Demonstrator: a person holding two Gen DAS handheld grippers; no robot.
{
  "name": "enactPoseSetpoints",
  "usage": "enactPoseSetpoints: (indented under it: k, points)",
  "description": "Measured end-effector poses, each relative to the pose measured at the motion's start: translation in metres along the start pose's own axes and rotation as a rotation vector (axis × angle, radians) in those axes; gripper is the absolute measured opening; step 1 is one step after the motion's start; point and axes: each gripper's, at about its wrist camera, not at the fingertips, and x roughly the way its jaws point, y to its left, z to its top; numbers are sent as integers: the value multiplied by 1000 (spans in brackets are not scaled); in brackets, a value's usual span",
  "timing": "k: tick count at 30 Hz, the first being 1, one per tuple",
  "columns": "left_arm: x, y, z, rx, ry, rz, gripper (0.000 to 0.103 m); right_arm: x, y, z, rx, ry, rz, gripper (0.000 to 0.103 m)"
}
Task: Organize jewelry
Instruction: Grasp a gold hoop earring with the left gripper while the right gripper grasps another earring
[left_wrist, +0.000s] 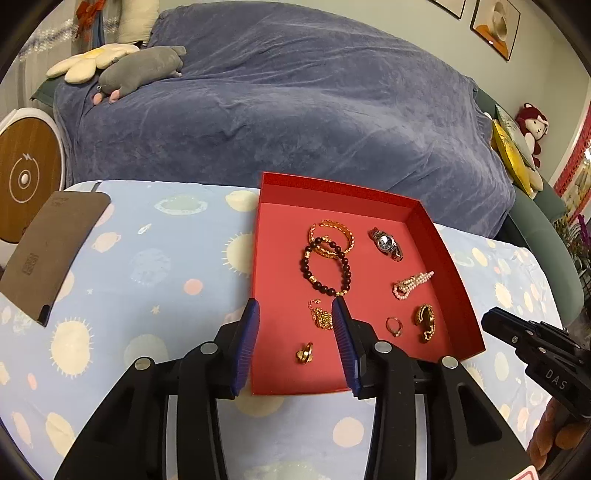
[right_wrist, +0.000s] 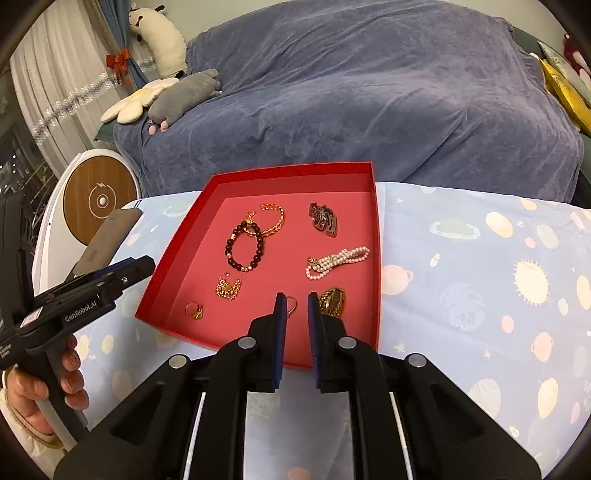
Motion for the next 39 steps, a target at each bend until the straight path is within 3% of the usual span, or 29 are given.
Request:
enactPoseSetpoints:
  k: [7, 9, 17, 26, 35, 39]
  points:
    - [-29, 8, -28, -22, 24, 4, 40, -17, -2, -36, -5, 45, 12, 12]
    - [-35, 4, -36, -12, 27, -3, 46, -20, -1, -47, -2, 57, 21, 12]
    - [-41, -30, -78, 91, 83, -51, 52, -39, 0, -72, -41, 71, 22, 12]
    - [-29, -60, -131, 212, 189, -77, 52, -45, -9, -85, -49, 84, 6, 12]
    - [-13, -75, -156, 273, 235, -65, 52, -39, -5, -91, -63, 109, 4, 12]
    - [-11, -77, -160, 288, 232, -57, 41, -37, -4, -92, -63, 116, 3, 12]
